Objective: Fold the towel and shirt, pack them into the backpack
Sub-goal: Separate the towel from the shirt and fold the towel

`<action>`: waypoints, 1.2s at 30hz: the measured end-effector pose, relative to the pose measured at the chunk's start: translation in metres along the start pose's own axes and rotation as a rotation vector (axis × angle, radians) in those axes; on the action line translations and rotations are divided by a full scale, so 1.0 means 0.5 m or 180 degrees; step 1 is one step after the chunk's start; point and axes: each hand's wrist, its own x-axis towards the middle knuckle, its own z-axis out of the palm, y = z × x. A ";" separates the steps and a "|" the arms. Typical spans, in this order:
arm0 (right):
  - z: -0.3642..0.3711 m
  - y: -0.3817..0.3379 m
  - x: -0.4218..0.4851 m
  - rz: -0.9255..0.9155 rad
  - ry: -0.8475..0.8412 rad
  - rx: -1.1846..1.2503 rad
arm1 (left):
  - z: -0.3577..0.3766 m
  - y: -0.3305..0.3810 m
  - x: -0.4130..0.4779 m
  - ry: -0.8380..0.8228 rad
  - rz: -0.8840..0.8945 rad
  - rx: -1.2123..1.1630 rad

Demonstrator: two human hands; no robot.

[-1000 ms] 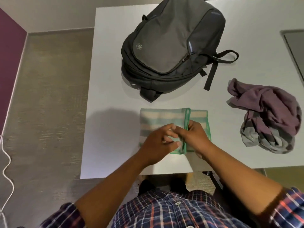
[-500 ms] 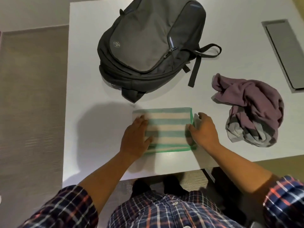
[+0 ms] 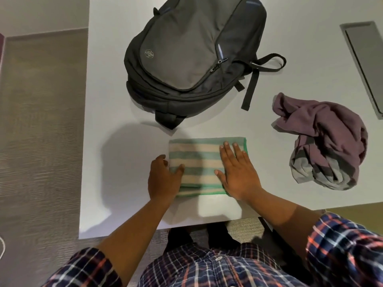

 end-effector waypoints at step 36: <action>-0.062 0.049 -0.054 0.0455 -0.0031 0.2106 | 0.155 0.024 -0.093 -0.0337 0.1817 0.2080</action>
